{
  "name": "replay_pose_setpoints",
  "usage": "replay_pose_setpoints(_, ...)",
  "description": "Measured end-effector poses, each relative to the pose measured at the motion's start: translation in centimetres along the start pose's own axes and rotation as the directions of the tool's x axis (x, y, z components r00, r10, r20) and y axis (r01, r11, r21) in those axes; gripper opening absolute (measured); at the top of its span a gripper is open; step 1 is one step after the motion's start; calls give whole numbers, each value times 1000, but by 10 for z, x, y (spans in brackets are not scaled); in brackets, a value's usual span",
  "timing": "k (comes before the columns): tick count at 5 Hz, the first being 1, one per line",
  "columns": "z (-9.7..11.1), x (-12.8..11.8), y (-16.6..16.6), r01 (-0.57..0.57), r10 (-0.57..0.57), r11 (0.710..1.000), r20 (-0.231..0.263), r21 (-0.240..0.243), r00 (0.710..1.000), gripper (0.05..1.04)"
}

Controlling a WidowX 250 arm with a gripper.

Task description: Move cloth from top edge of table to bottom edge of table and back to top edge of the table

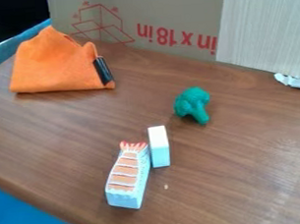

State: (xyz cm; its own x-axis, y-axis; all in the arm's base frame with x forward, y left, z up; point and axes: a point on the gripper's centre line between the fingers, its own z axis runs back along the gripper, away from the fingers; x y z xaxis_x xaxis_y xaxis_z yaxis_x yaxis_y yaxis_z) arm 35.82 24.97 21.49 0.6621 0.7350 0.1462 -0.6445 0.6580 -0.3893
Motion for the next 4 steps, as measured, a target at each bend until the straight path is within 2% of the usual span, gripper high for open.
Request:
replay_pose_setpoints(1,-18,0,8,-19,19,1000,-42,6,999,1000)
replay_pose_setpoints(2,-35,4,17,-18,19,999,-35,29,999,999)
replay_pose_setpoints(4,-67,9,32,-3,0,993,22,120,1000,999)
